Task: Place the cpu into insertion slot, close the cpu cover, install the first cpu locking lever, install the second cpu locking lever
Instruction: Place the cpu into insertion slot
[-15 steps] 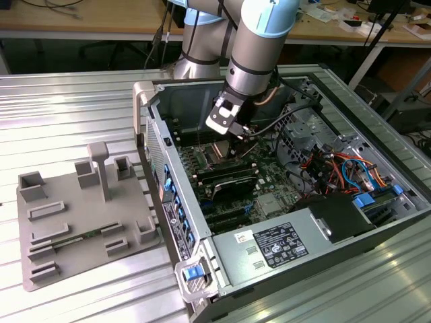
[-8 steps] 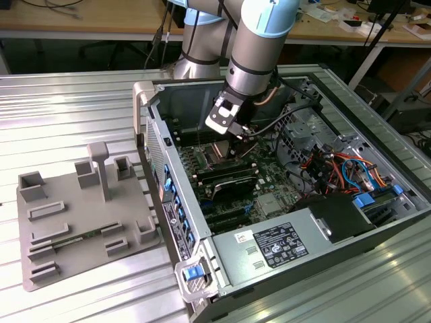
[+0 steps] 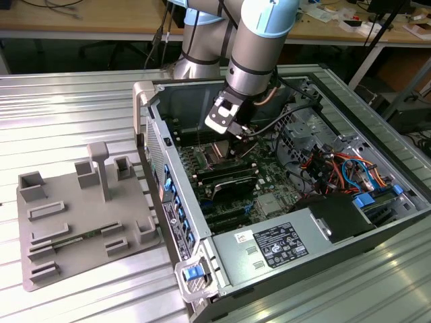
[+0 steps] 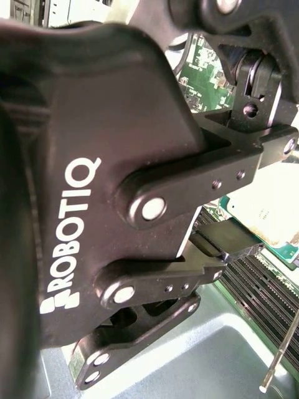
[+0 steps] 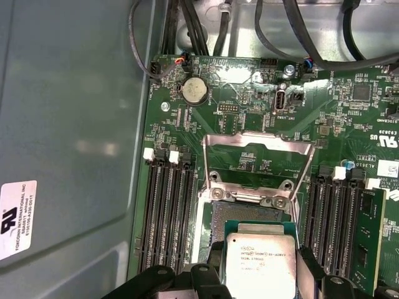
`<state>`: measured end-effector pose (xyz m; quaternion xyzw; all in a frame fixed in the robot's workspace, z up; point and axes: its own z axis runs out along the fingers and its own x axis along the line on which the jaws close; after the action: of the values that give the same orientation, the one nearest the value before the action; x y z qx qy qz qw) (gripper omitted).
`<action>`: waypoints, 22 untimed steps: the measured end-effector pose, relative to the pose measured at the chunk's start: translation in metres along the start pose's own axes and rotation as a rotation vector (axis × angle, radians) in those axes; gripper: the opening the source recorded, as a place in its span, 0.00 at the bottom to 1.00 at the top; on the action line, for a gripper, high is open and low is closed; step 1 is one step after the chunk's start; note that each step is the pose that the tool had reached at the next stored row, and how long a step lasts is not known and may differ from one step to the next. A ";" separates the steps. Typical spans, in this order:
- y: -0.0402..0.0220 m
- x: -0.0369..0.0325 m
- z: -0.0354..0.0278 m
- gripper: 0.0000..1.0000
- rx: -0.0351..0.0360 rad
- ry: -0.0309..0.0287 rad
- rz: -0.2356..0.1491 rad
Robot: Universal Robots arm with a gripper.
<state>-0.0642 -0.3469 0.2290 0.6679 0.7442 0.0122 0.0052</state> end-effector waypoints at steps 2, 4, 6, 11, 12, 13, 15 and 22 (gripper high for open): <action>0.0000 0.0000 0.0000 0.55 0.0000 -0.0001 0.003; 0.0000 0.0000 0.0000 0.55 -0.0001 -0.0002 0.006; 0.0000 0.0000 0.0000 0.55 -0.0001 -0.0002 0.010; 0.0000 0.0000 0.0001 0.55 -0.0002 -0.0005 0.019; 0.0000 0.0000 0.0001 0.55 -0.0002 -0.0006 0.021; 0.0000 0.0000 0.0001 0.55 -0.0002 -0.0006 0.022; 0.0000 0.0000 0.0001 0.55 -0.0003 -0.0007 0.026; 0.0000 0.0000 0.0001 0.55 -0.0004 -0.0009 0.038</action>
<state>-0.0642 -0.3469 0.2289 0.6817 0.7315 0.0121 0.0054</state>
